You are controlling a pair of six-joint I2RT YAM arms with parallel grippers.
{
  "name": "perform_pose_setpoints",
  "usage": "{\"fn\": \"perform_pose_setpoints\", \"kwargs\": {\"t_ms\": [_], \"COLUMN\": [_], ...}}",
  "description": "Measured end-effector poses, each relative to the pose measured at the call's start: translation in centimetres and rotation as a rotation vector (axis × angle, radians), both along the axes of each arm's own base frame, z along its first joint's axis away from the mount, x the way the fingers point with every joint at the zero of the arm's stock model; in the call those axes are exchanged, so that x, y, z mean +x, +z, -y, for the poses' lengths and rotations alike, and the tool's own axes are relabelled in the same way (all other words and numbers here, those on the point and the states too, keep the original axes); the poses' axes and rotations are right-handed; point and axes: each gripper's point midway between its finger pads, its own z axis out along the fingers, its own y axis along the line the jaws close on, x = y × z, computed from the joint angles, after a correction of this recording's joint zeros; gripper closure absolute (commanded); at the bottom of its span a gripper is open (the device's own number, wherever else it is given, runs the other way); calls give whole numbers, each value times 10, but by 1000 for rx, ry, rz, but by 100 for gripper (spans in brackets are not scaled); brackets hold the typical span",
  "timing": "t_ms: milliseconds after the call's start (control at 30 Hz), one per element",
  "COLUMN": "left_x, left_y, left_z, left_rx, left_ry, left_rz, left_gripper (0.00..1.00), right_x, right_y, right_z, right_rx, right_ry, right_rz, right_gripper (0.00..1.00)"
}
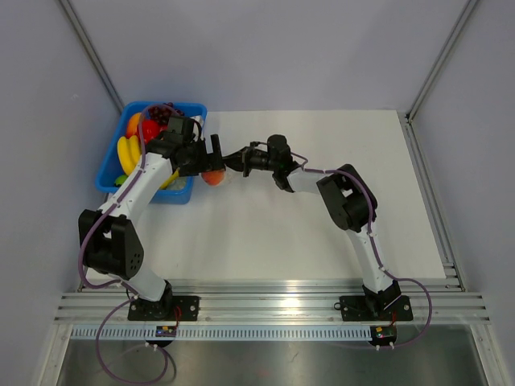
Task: Place the food in the zip-top bag and seal the zipper
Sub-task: Place the fake fruit in the zipper food storage bag, then adjust the zipper on the food storage bag.
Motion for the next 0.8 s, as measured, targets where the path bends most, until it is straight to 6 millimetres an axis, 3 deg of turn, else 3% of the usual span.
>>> {"fn": "perform_pose_setpoints", "kwargs": {"t_ms": [300,500,633,800], "left_x": [-4,0,21,30], "left_y": [6,22,48,66], "left_z": [0,4,10,14], "left_rx": [-2,-27,-64,-91], "left_ry": [-4,-9,-2,1], "left_rz": [11,64,176,246], "left_gripper": [1,1,1,3], "right_x": [-4,-13,-40,-70], "right_y": [3,-3,-13,-13], "right_z": [-1,-6,-18,-34], "right_rx": [18,12,1,5], "right_ry": [6,35,125,210], "right_rz": [24,16,-1,3], "right_gripper": [100,100,100,100]}}
